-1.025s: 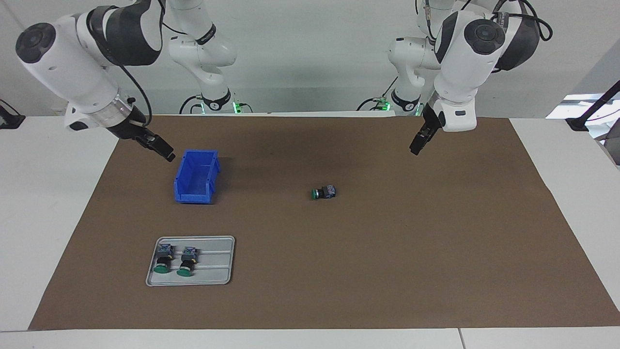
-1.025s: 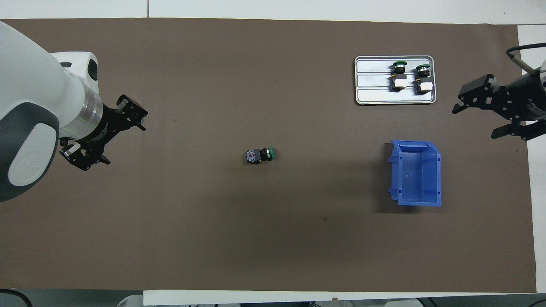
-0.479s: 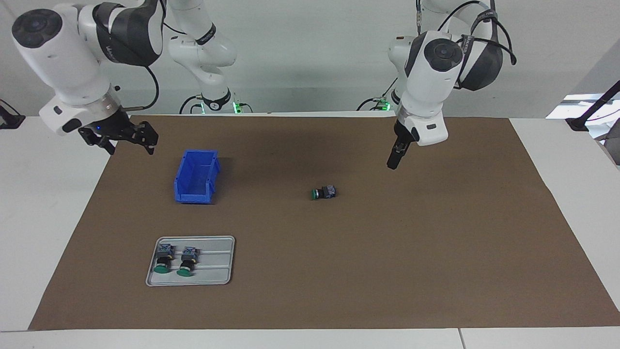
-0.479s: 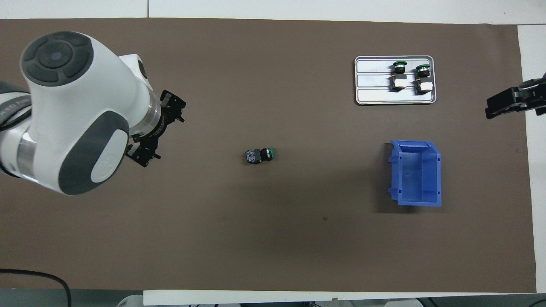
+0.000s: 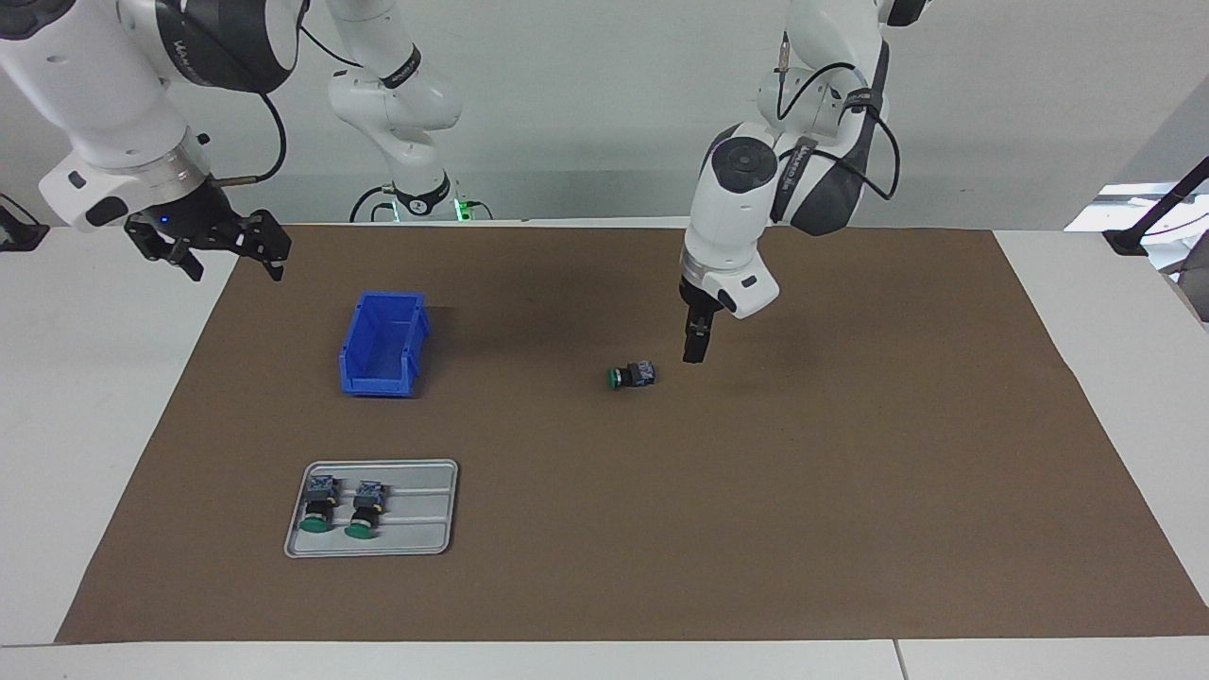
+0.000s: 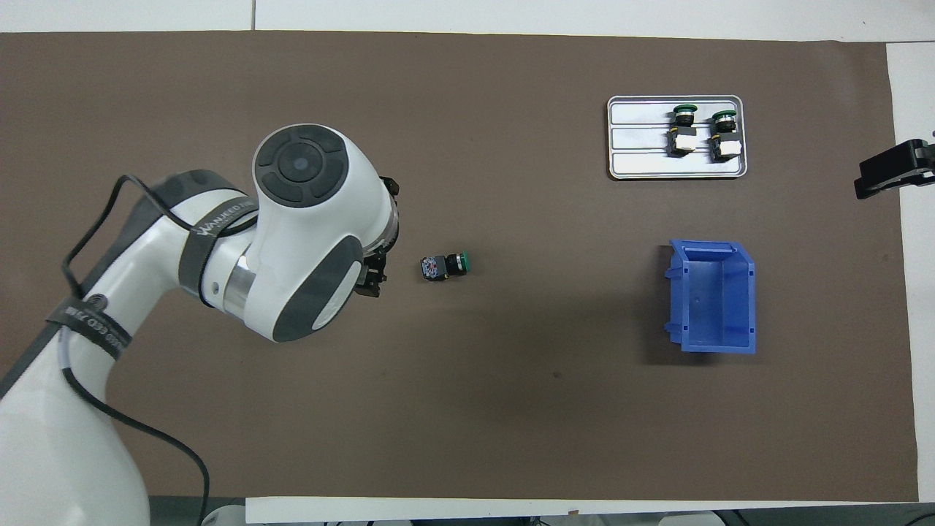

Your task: Place and press button with both arms

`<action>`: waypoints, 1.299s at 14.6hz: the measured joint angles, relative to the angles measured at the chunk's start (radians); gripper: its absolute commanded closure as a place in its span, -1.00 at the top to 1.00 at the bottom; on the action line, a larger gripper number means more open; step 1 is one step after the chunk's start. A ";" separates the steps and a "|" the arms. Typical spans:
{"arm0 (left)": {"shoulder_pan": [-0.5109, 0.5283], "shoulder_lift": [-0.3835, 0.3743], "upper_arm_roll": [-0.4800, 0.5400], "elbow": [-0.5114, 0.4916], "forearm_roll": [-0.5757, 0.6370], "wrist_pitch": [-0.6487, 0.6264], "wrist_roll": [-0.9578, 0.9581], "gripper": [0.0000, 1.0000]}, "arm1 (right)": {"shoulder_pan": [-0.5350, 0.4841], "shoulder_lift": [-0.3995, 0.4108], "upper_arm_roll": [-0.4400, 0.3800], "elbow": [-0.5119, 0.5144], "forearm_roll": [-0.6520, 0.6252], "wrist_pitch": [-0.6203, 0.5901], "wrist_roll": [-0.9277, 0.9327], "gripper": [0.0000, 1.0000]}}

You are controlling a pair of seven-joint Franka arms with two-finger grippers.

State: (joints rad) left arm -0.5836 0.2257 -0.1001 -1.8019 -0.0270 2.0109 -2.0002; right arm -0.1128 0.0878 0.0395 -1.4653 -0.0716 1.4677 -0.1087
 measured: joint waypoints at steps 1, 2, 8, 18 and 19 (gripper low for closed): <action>-0.017 0.024 0.000 -0.001 0.000 0.019 -0.044 1.00 | 0.002 0.000 0.002 0.000 0.002 -0.008 0.000 0.99; -0.027 0.050 0.000 0.000 0.000 0.037 -0.080 1.00 | 0.002 -0.001 0.003 0.000 0.002 -0.014 0.000 0.99; -0.055 0.156 0.000 0.029 -0.006 0.113 -0.189 1.00 | 0.071 -0.015 -0.082 -0.004 0.004 -0.021 0.000 0.99; -0.106 0.223 0.003 0.045 -0.006 0.187 -0.296 0.92 | 0.081 -0.014 -0.090 -0.032 0.007 -0.028 0.000 0.99; -0.106 0.224 0.004 0.045 -0.006 0.190 -0.298 0.91 | 0.081 -0.014 -0.089 -0.032 0.007 -0.028 0.000 0.99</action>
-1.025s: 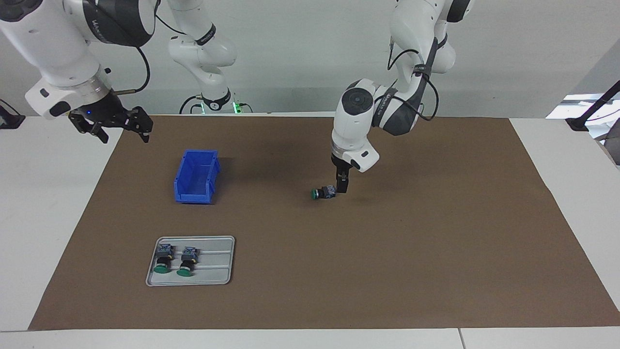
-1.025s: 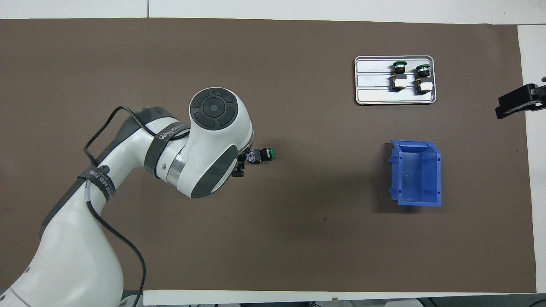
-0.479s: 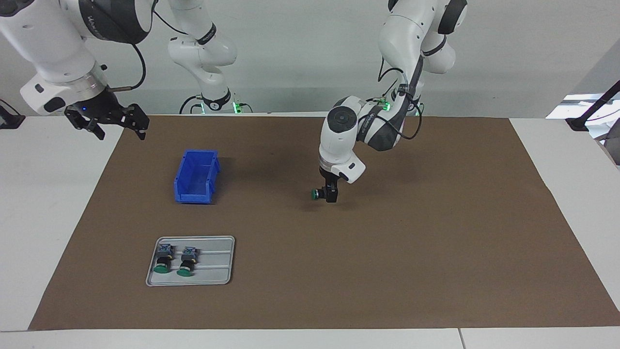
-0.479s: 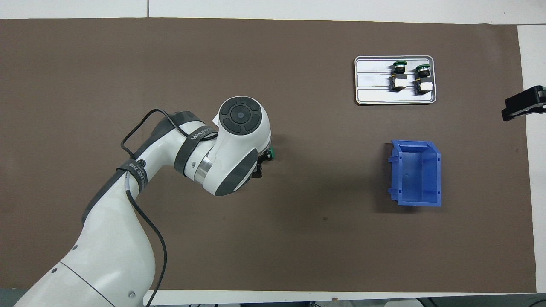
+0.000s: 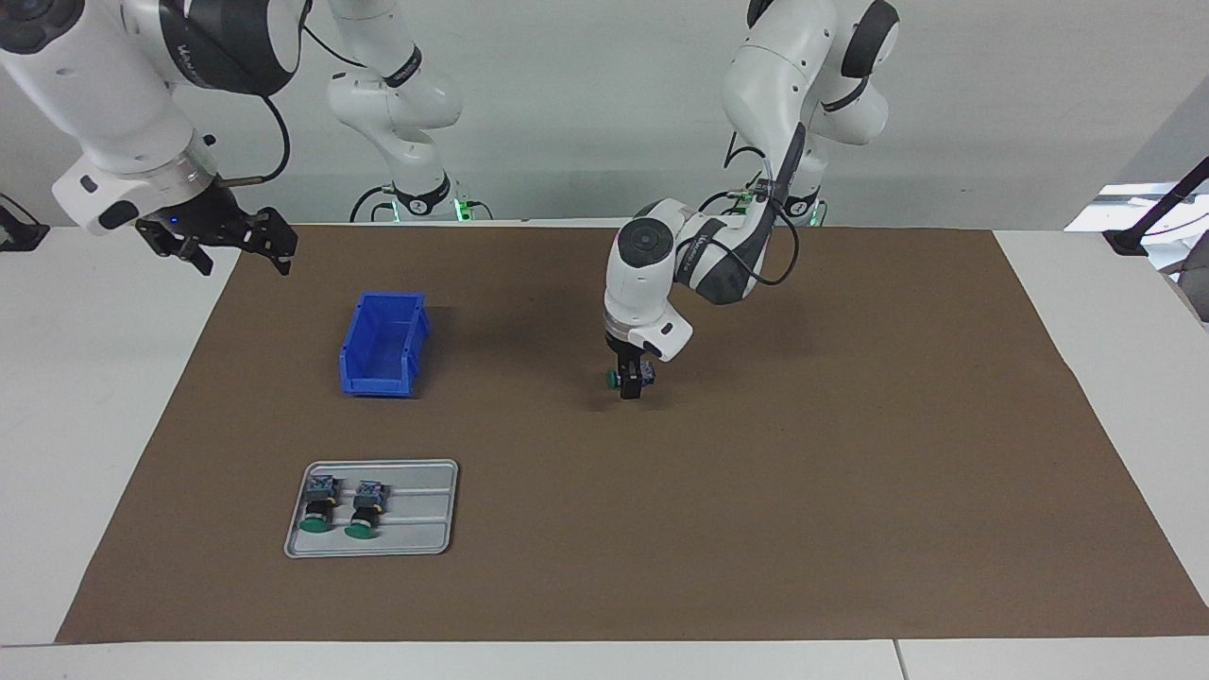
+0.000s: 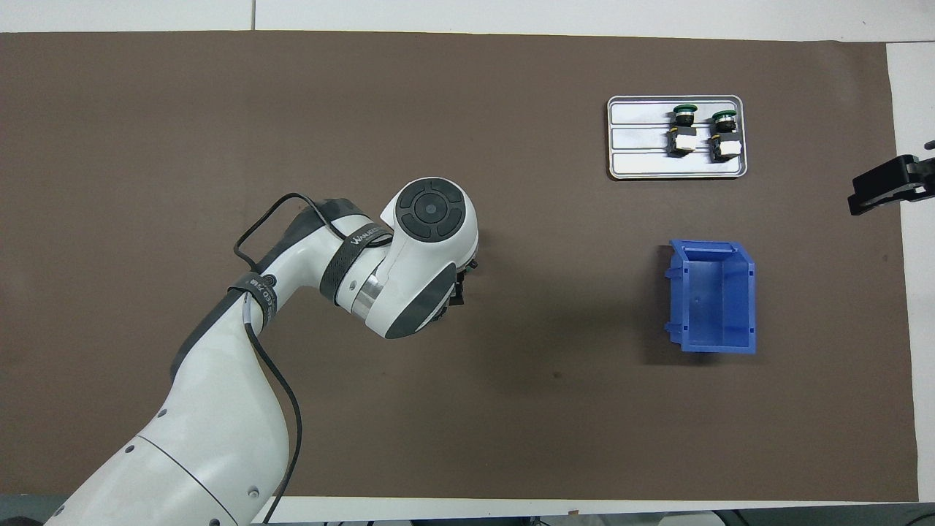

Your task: Place and press button with both arms

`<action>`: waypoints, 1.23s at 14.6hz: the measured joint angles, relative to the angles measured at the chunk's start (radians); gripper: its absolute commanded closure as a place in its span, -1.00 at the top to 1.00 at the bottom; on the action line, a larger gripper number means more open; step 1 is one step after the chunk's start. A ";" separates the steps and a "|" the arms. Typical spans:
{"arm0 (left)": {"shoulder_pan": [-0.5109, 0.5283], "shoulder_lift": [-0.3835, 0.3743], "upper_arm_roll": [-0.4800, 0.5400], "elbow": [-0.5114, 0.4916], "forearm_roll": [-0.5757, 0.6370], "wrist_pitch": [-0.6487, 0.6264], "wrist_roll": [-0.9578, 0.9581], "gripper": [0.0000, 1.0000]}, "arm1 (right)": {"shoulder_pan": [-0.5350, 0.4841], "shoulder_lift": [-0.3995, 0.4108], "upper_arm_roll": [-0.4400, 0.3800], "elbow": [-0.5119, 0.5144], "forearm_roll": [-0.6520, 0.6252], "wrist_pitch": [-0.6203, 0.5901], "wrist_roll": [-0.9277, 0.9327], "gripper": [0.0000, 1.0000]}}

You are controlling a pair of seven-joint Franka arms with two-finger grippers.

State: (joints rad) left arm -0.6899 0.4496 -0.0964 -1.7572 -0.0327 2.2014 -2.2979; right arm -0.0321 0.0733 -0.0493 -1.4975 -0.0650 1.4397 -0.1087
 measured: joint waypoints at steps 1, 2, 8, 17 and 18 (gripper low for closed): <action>0.000 0.001 0.000 0.000 0.000 0.005 -0.004 0.90 | 0.000 0.000 0.000 0.000 0.000 0.000 0.000 0.99; 0.000 0.002 0.000 -0.001 0.000 0.011 -0.009 0.90 | -0.001 0.000 0.000 0.000 0.000 0.000 0.000 0.99; 0.000 0.022 0.000 -0.005 0.000 0.026 -0.019 0.34 | -0.001 0.000 -0.001 0.000 0.000 0.000 0.000 0.99; -0.010 0.025 0.000 -0.002 0.000 0.028 -0.025 -0.80 | -0.001 0.000 0.000 0.000 0.000 0.000 0.000 0.99; -0.010 0.025 0.000 -0.002 0.000 0.028 -0.025 -0.85 | -0.001 0.000 0.000 0.000 0.000 0.000 0.000 0.99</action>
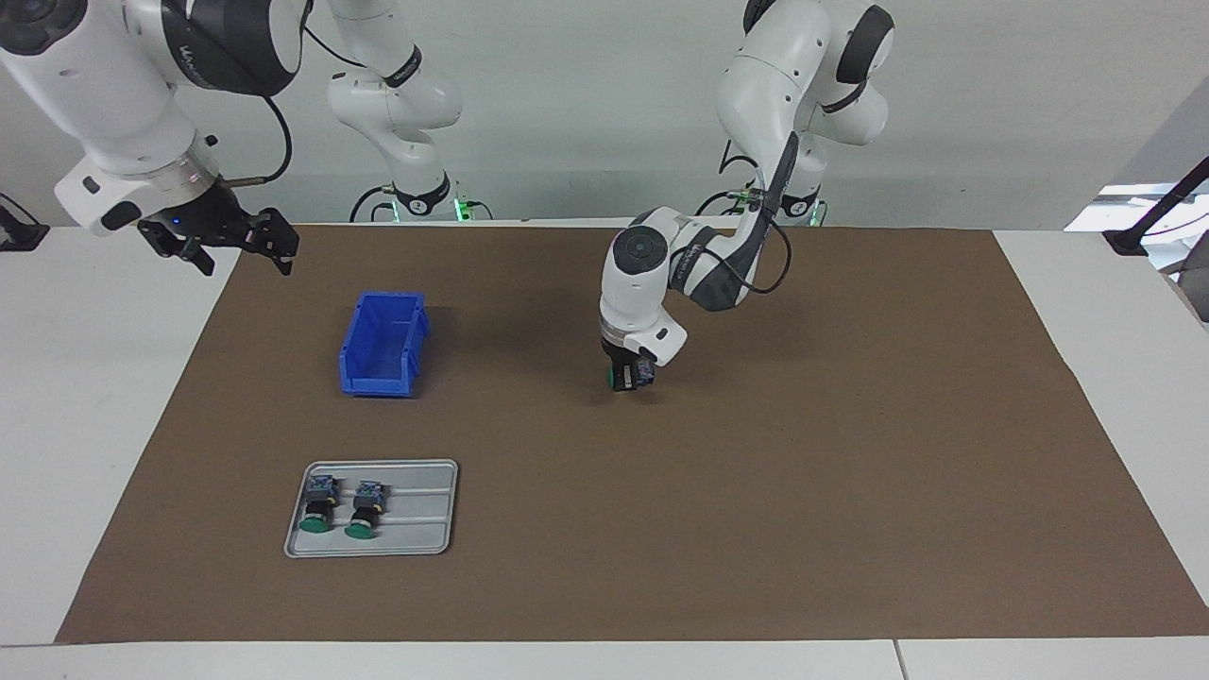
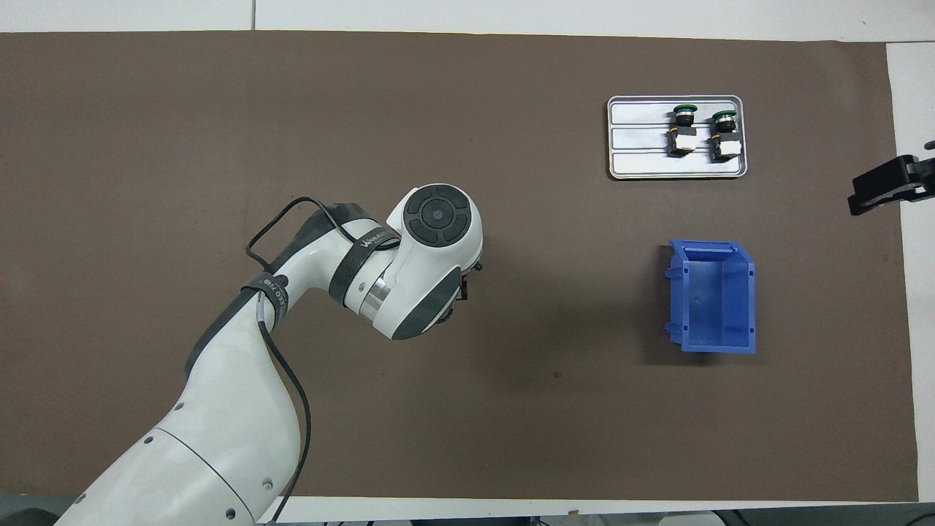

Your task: Place and press button with both arms

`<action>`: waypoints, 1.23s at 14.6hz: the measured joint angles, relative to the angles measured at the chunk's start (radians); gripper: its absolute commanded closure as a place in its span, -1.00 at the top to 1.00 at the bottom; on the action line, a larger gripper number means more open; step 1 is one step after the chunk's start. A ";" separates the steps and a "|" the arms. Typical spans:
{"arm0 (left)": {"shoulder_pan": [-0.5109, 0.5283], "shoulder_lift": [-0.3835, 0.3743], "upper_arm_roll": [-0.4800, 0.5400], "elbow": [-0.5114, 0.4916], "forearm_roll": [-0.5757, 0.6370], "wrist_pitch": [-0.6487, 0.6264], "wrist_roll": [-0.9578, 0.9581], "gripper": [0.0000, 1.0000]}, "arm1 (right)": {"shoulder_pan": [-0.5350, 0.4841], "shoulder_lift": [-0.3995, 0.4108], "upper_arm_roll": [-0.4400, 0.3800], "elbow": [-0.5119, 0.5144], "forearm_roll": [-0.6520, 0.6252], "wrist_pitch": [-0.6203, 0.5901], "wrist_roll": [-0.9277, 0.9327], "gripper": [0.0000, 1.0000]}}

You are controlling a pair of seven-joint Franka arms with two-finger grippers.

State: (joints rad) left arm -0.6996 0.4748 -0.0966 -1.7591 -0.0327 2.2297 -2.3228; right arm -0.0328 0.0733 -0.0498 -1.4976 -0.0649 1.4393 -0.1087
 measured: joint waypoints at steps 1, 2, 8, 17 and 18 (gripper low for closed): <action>0.000 0.000 0.000 0.001 0.000 0.000 0.000 -0.92 | 0.000 0.000 0.000 0.000 0.000 0.000 0.000 0.99; 0.001 -0.001 0.002 0.003 0.000 0.000 0.000 -0.93 | 0.000 0.000 0.000 0.000 0.000 0.000 0.000 0.99; 0.041 -0.062 0.019 0.016 0.000 -0.004 0.012 -0.96 | 0.000 0.000 0.000 0.000 0.000 0.000 0.000 0.99; 0.187 -0.220 0.020 -0.059 -0.305 -0.020 0.332 -0.96 | 0.000 0.000 0.000 0.000 0.000 0.000 0.000 0.99; 0.204 -0.226 0.020 -0.067 -0.371 -0.020 0.393 -0.96 | 0.000 0.000 0.000 0.000 0.000 0.000 0.000 0.99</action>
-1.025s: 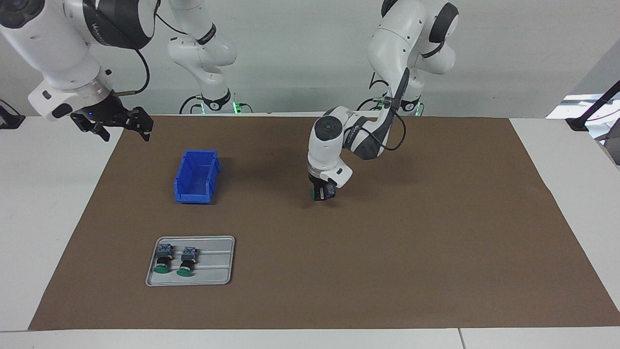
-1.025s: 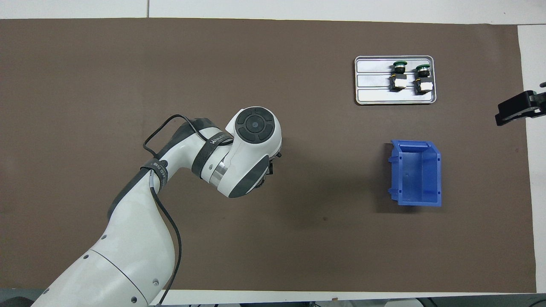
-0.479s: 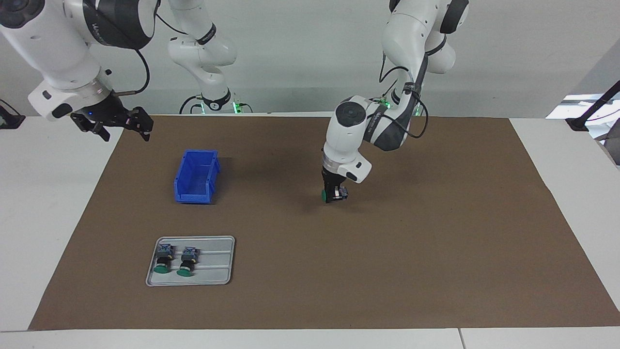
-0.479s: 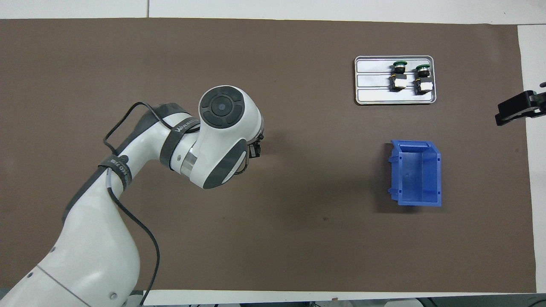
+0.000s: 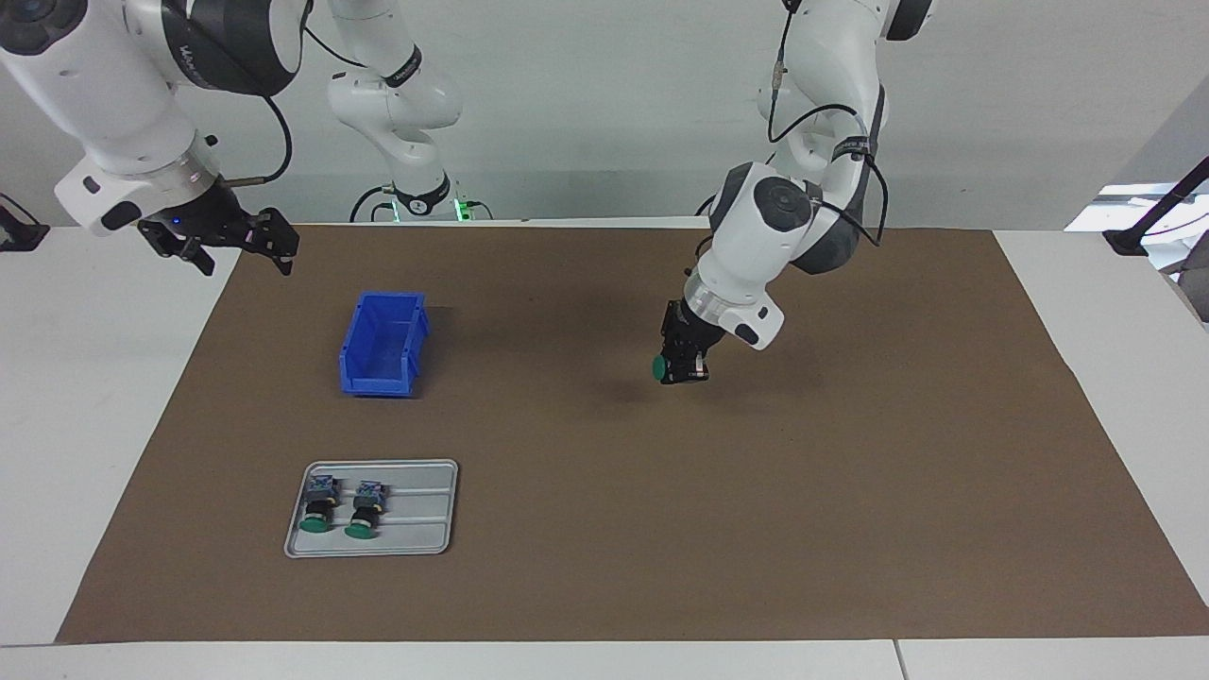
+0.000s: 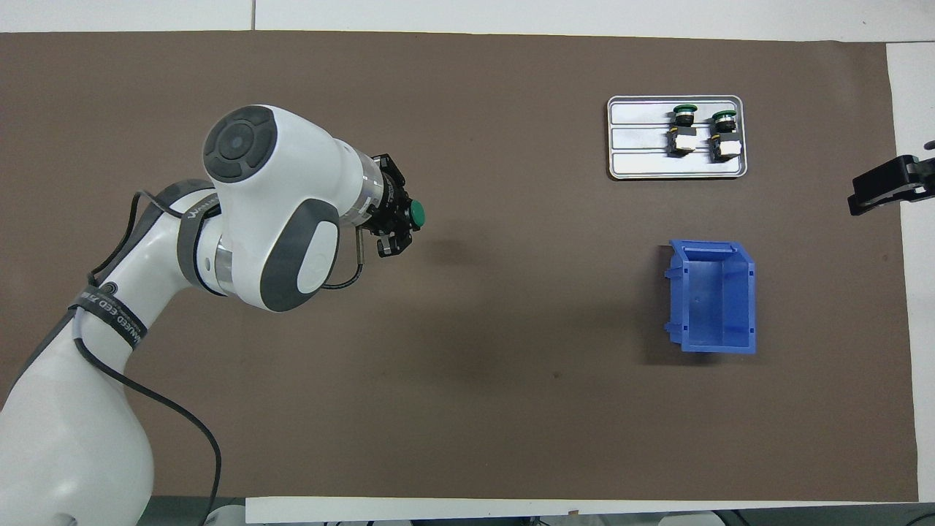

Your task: Place and press button with both arms

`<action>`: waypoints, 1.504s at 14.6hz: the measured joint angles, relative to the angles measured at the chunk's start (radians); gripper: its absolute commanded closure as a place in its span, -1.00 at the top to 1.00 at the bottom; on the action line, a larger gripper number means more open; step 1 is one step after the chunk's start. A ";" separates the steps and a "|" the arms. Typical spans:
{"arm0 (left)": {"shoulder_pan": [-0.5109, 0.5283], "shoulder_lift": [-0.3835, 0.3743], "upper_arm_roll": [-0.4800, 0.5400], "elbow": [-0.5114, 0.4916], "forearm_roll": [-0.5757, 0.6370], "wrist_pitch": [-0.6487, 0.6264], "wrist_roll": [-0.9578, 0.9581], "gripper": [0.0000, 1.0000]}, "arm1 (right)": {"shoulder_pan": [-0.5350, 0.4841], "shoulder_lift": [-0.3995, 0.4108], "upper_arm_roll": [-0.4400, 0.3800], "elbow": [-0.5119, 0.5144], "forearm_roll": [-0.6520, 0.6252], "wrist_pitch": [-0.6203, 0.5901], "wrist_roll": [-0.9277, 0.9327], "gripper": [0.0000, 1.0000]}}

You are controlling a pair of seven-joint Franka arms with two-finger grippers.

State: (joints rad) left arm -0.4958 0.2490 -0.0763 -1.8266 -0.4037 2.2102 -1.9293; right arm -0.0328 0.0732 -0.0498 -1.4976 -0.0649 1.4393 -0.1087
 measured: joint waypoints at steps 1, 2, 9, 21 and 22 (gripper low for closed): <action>0.013 -0.007 0.000 -0.009 -0.055 0.000 0.057 -0.96 | 0.000 0.000 0.000 0.000 0.000 0.000 0.000 0.99; 0.023 -0.014 0.001 -0.021 -0.099 0.003 0.106 -0.96 | 0.000 0.000 0.000 0.000 0.000 0.000 0.000 0.99; 0.079 -0.069 0.002 -0.184 -0.468 0.107 0.484 -0.96 | 0.000 0.000 0.000 0.000 0.000 0.000 0.000 0.99; 0.162 -0.117 0.003 -0.389 -1.110 0.142 0.948 -0.96 | 0.000 0.000 0.000 0.000 0.000 0.000 0.000 0.99; 0.162 -0.114 0.001 -0.399 -1.151 0.142 0.991 -0.97 | 0.000 0.000 0.000 0.000 0.000 0.000 0.000 0.99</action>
State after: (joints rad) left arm -0.3343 0.1349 -0.0757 -2.2258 -1.5551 2.3519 -0.9381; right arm -0.0328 0.0732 -0.0498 -1.4976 -0.0649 1.4393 -0.1087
